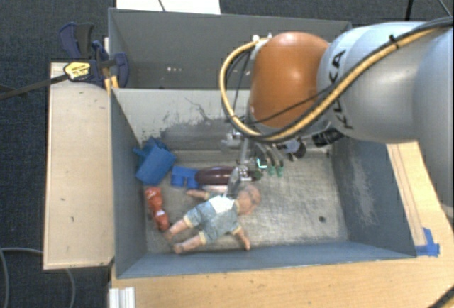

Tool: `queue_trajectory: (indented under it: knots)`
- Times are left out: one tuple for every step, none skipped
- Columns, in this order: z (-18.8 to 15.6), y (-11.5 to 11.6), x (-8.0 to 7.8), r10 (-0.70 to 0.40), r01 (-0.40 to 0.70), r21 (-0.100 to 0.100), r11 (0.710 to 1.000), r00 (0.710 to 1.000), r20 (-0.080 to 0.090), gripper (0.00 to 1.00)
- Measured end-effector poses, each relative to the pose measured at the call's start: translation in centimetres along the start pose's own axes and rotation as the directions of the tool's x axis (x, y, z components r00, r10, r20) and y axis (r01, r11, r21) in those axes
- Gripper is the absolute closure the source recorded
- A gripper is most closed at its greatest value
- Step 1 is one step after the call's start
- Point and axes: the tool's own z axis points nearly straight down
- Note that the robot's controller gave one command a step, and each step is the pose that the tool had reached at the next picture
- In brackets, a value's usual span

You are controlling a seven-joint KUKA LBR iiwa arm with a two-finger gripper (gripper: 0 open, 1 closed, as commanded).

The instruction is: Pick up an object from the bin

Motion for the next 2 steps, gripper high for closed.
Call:
queue_trajectory:
  knots:
    - [-0.4, -0.1, -0.2, 0.003, -0.003, -0.001, 1.000, 1.000, 0.008, 0.00]
    - [2.8, 0.6, 1.8, -0.128, 0.128, 0.001, 0.992, 0.992, 0.016, 0.00]
